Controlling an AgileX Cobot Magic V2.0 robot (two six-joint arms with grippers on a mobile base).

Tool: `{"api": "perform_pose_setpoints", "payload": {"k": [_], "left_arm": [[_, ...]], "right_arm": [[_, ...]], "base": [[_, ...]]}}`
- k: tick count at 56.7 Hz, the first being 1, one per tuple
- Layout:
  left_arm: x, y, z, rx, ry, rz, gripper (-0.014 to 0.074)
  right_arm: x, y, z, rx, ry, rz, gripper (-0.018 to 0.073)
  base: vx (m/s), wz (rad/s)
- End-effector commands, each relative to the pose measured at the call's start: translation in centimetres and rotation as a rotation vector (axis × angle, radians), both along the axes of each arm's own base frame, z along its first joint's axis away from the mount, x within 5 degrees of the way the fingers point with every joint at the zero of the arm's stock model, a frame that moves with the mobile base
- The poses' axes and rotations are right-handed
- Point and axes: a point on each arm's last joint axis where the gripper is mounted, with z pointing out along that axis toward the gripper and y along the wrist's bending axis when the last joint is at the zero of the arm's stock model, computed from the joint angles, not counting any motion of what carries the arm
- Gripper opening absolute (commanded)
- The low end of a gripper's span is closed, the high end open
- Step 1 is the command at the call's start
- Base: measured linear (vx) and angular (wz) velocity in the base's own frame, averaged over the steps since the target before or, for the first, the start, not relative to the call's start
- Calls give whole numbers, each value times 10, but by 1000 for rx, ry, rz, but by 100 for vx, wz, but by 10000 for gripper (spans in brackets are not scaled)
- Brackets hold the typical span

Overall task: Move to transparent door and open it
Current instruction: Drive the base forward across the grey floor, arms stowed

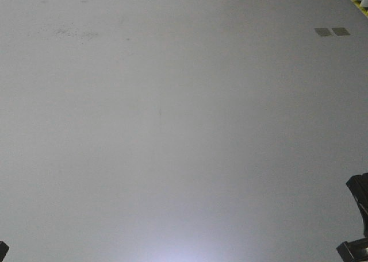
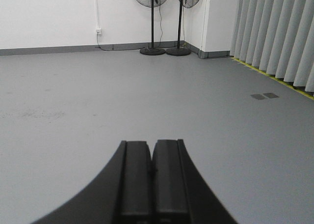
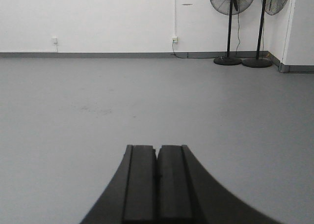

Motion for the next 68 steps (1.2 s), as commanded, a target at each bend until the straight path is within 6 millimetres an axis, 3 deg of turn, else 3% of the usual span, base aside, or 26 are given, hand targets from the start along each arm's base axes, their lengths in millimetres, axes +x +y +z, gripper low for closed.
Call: {"api": "perform_pose_setpoints", "payload": {"k": [1, 68], "left_arm": [[0, 0, 6, -29, -93, -7, 0], [0, 0, 6, -29, -93, -7, 0]], "right_arm": [[0, 0, 7, 11, -95, 2, -1], [0, 0, 7, 11, -95, 2, -1]], "base": [[0, 0], [1, 0]]}}
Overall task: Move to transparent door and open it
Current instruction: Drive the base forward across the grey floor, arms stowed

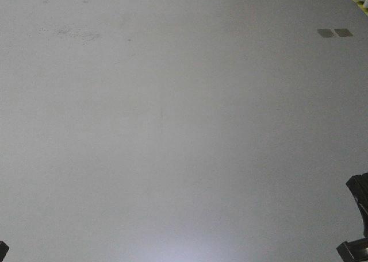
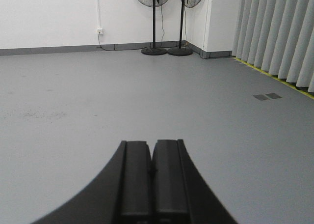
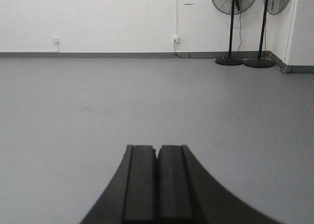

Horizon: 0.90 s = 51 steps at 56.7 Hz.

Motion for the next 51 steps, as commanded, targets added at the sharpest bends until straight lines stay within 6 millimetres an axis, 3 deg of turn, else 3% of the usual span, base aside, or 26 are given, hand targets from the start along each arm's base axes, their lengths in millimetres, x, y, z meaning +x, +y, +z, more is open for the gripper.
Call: {"api": "perform_pose_setpoints", "payload": {"k": [1, 28, 51], "left_arm": [[0, 0, 6, -29, -93, -7, 0], [0, 0, 6, -29, -93, -7, 0], [0, 0, 6, -29, -93, -7, 0]], "right_arm": [[0, 0, 7, 11, -95, 2, -1], [0, 0, 7, 11, -95, 2, -1], [0, 0, 7, 11, -95, 2, -1]], "base": [[10, 3], [14, 4], [19, 40]]}}
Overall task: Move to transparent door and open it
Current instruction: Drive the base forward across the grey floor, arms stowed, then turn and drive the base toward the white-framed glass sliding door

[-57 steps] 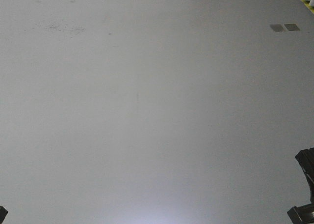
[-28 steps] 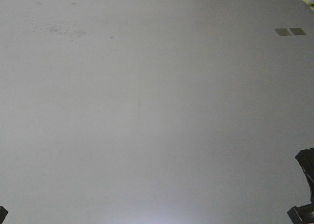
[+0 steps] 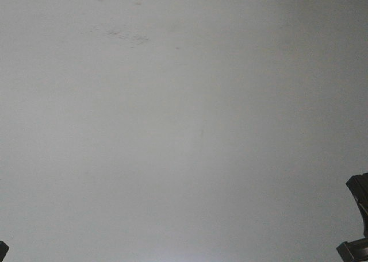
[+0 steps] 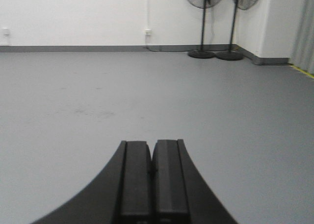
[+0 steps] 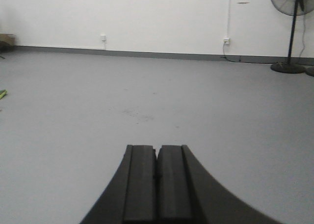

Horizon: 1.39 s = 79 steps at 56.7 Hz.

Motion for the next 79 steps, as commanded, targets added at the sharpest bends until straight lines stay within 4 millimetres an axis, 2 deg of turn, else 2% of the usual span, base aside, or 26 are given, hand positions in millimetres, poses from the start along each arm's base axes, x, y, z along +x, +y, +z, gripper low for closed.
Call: {"api": "perform_pose_setpoints", "payload": {"k": [1, 28, 79], "left_arm": [[0, 0, 6, -29, -93, -7, 0], [0, 0, 6, -29, -93, -7, 0], [0, 0, 6, -29, -93, -7, 0]], "right_arm": [[0, 0, 7, 11, -95, 2, -1], [0, 0, 7, 11, -95, 2, -1], [0, 0, 7, 11, -95, 2, -1]], "base": [[23, 45], [28, 33], [43, 12]]}}
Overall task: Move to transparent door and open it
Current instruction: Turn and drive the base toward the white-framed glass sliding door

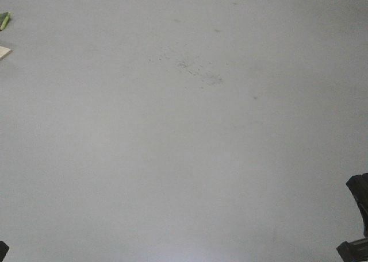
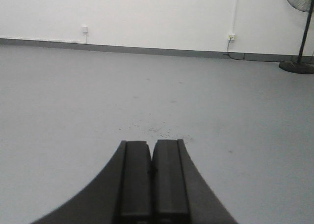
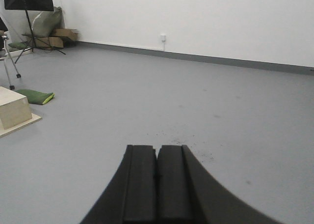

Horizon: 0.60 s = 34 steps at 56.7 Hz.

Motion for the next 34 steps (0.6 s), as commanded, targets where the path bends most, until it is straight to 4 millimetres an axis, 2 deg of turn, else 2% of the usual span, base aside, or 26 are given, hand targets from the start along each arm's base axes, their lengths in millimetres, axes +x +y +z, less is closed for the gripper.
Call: {"api": "perform_pose_setpoints", "payload": {"k": [1, 34], "left_arm": [[0, 0, 6, -29, -93, -7, 0], [0, 0, 6, -29, -93, -7, 0]], "right_arm": [[0, 0, 7, 11, -95, 2, -1], [0, 0, 7, 11, -95, 2, -1]], "base": [[50, 25], [53, 31]]}}
